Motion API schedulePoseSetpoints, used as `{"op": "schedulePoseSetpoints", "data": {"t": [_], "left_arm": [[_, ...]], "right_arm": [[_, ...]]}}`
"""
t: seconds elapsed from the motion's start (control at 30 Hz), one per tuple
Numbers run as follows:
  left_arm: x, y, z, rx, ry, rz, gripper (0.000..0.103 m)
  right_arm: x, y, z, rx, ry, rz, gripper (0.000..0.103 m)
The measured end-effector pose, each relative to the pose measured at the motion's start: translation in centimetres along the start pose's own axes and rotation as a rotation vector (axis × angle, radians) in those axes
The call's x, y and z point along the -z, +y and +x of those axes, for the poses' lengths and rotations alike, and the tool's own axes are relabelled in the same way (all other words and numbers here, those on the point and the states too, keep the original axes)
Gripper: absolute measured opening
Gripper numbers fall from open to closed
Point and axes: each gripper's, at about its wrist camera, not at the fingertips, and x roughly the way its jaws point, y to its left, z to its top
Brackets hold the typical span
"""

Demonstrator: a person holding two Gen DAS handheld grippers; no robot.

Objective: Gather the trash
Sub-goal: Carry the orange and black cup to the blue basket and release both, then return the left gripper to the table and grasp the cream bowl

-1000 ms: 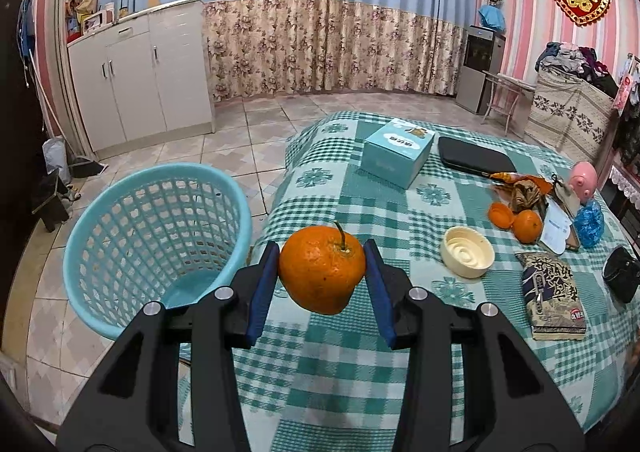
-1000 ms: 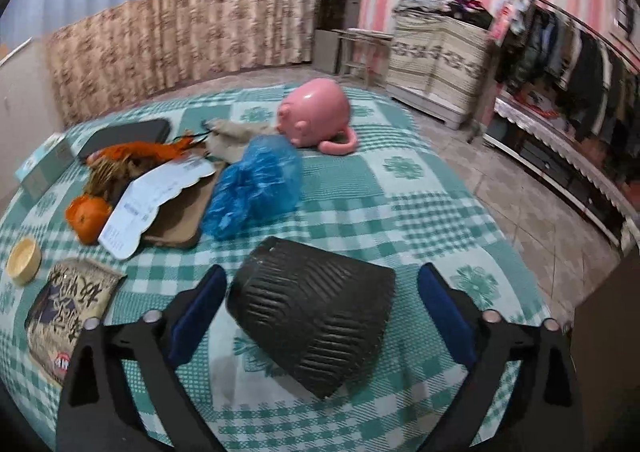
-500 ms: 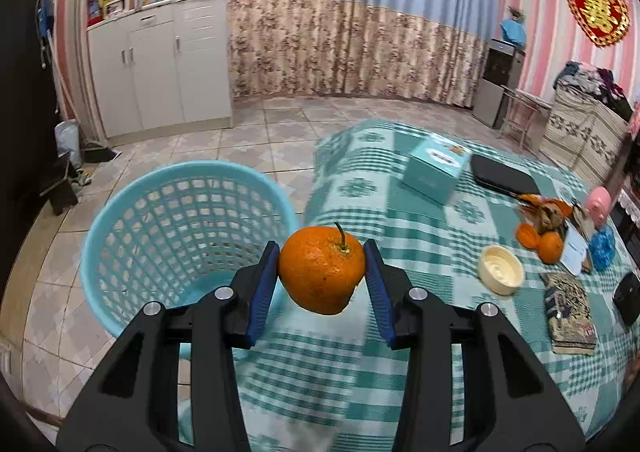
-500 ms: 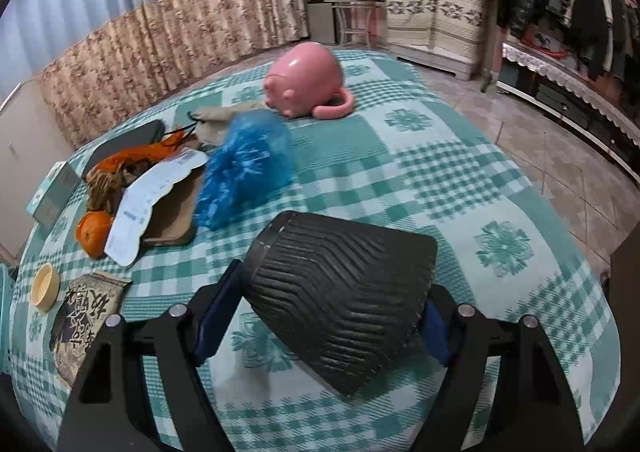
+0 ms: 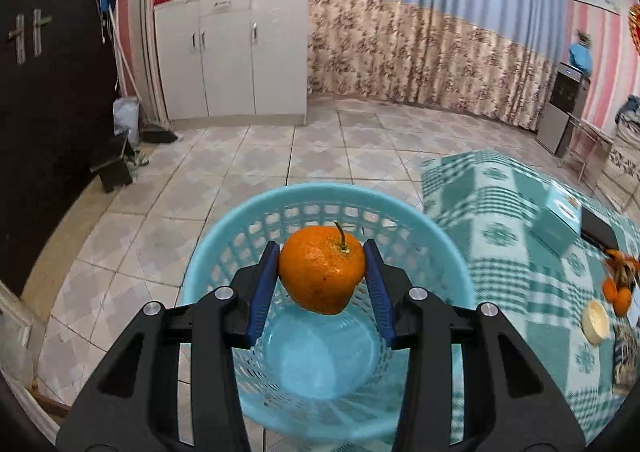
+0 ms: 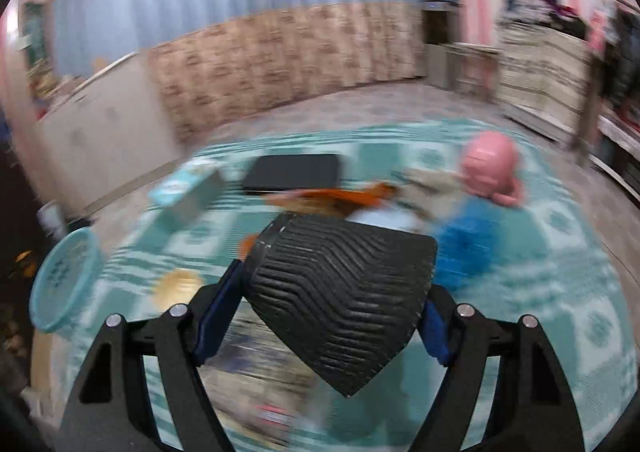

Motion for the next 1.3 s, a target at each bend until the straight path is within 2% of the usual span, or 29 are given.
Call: {"op": "schedulePoseSetpoints", "data": {"t": [0.13,0.27,0.43,0.47,0.5,0.53,0.57,0.6,0.73,0.8,1.07,1.23,1.3], "left_arm": [[-0.6,1.9,2.5,-0.007,0.034,-0.011,0.042],[-0.5,2.2,4.3,0.009,0.069,-0.006,0.042],[-1.2,2.4,5.4,0.012,0.062,0.019,0.042],[-1.4,2.6,5.5,0.013,0.06,0.02,0.044],[-1.6,2.6,5.6,0.012,0.058,0.021,0.05],[-1.9,2.8,5.7,0.012,0.057,0.023,0.056],[-2.2,2.9,5.5,0.007,0.048,0.023,0.069],[-2.4,3.1,5.2,-0.001,0.031,0.021,0.076],[-3.4,3.6,4.0,-0.011,-0.007,0.018,0.08],[-3.7,3.9,3.4,-0.031,-0.025,0.017,0.088],[-2.6,6.0,0.8,-0.096,-0.048,0.016,0.094],[-2.5,7.8,0.4,-0.121,-0.037,-0.012,0.095],[-2.5,8.6,0.2,-0.118,-0.034,-0.042,0.095]], "right_arm": [[-1.3,7.1,2.8,-0.102,-0.003,-0.102,0.077],[-1.9,14.9,5.9,-0.211,0.013,-0.181,0.077],[-1.9,22.8,9.4,-0.325,0.049,-0.236,0.077],[-1.9,23.7,9.8,-0.331,0.054,-0.243,0.077],[-1.9,24.8,10.3,-0.339,0.06,-0.248,0.077],[-1.9,25.4,10.5,-0.346,0.065,-0.249,0.077],[-1.9,26.5,10.9,-0.358,0.074,-0.25,0.077],[-1.9,26.8,11.3,-0.366,0.077,-0.252,0.077],[-1.6,28.5,11.5,-0.383,0.083,-0.288,0.077],[-1.3,29.4,11.4,-0.389,0.086,-0.319,0.077],[0.0,33.9,11.7,-0.412,0.12,-0.417,0.077],[1.2,36.1,12.0,-0.432,0.14,-0.455,0.077],[1.7,36.9,12.0,-0.431,0.149,-0.495,0.082]]}}
